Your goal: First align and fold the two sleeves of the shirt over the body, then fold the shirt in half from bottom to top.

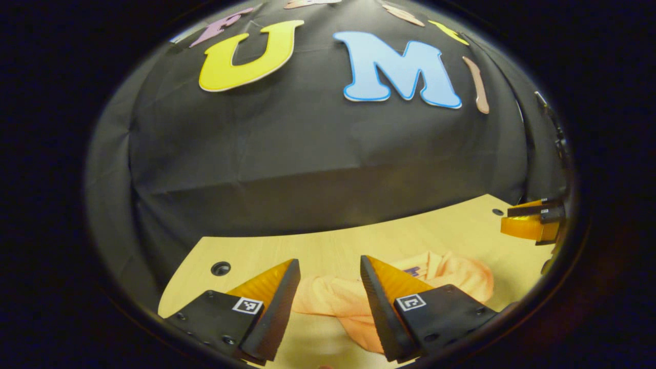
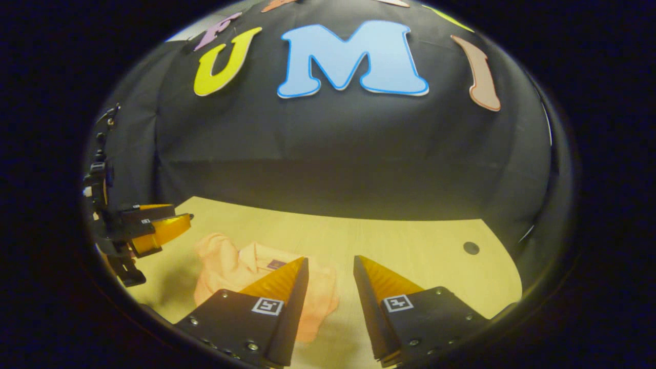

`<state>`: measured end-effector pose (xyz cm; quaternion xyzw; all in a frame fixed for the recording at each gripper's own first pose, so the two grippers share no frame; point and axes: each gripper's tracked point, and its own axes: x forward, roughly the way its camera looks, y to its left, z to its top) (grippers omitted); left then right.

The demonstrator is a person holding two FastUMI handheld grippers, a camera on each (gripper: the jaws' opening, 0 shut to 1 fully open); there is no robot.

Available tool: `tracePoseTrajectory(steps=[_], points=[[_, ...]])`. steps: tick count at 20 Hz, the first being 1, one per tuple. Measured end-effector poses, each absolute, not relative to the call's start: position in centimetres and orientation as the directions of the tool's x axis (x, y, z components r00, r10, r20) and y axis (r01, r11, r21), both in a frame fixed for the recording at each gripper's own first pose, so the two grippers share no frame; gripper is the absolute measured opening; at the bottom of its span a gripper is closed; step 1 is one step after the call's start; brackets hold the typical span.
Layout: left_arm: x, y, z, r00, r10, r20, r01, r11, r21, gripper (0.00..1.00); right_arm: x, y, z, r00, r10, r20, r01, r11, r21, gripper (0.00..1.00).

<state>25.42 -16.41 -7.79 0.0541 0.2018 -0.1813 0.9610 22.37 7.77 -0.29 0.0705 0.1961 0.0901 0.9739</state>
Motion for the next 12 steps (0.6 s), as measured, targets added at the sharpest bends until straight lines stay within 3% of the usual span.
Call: tracePoseTrajectory(steps=[5,10,11,12], points=[[16.6,-16.8,-4.1,0.859,-0.362,-0.363,0.411,0.909,0.065,0.79,13.7,9.0,3.9,0.936,0.232,-0.266,-0.195,0.968,0.16,0.56],[7.8,-17.1,-2.3,0.863,-0.393,-0.318,0.437,0.896,0.079,0.81,6.6,10.6,4.2,0.946,0.253,-0.204,-0.221,0.961,0.169,0.57],[6.3,-17.3,-2.1,0.86,-0.403,-0.312,0.445,0.893,0.072,0.81,5.5,10.8,4.1,0.948,0.253,-0.195,-0.222,0.961,0.165,0.5],[5.0,-17.5,-2.1,0.859,-0.409,-0.308,0.449,0.891,0.067,0.81,4.4,11.3,4.0,0.949,0.253,-0.187,-0.224,0.961,0.164,0.5]])
